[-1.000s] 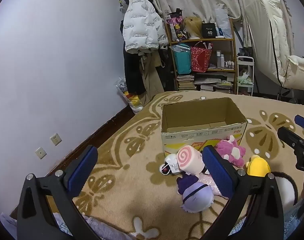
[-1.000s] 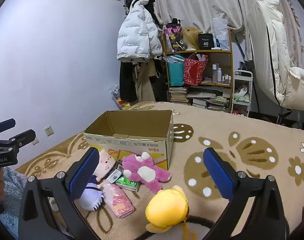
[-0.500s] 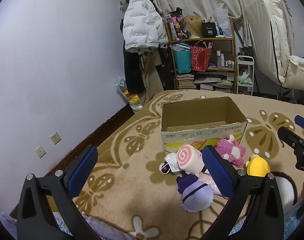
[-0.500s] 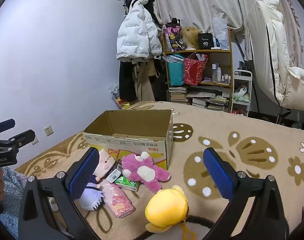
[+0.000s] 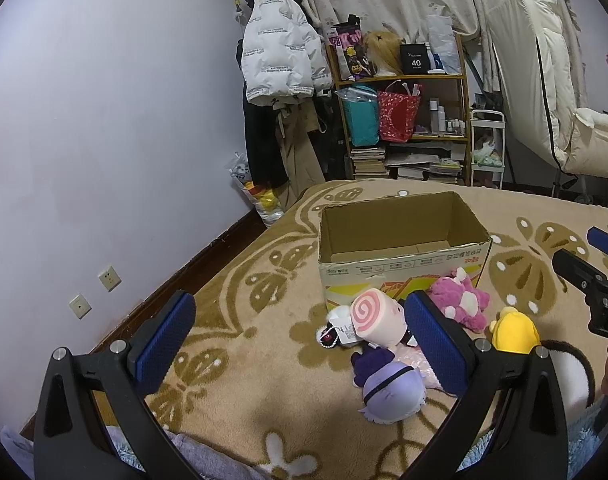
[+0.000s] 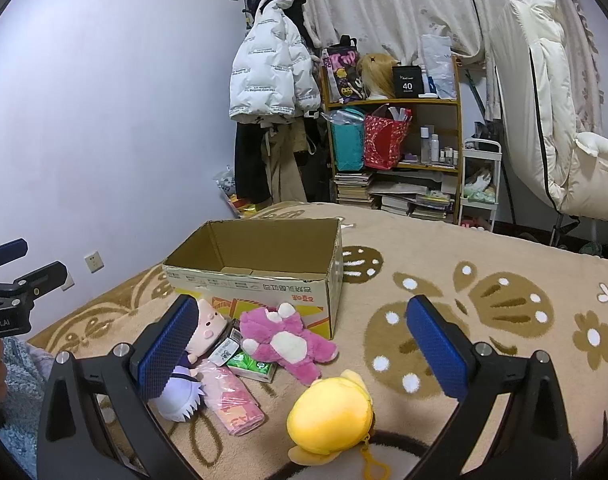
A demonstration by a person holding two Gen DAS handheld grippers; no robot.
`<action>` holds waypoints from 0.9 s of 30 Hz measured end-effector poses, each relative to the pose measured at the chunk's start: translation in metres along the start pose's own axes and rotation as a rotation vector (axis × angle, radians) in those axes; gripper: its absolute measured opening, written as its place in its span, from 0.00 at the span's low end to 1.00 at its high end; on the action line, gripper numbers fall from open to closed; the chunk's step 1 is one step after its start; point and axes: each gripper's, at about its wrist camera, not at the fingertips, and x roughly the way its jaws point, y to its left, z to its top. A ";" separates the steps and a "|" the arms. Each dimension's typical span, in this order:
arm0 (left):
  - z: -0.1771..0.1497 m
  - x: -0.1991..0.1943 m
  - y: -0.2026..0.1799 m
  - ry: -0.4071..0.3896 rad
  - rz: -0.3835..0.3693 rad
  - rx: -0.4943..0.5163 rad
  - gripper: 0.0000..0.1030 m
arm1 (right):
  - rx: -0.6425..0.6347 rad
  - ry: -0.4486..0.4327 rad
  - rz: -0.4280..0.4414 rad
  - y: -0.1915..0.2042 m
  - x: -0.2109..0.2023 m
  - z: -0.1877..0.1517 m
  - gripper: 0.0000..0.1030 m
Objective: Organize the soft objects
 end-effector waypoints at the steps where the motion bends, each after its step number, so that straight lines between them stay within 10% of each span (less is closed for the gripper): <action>1: 0.000 0.000 0.000 0.000 0.000 -0.001 1.00 | 0.000 0.000 0.000 0.000 0.000 0.000 1.00; 27: 0.003 -0.001 -0.006 0.011 -0.008 0.022 1.00 | -0.001 0.000 0.000 0.000 0.000 0.000 1.00</action>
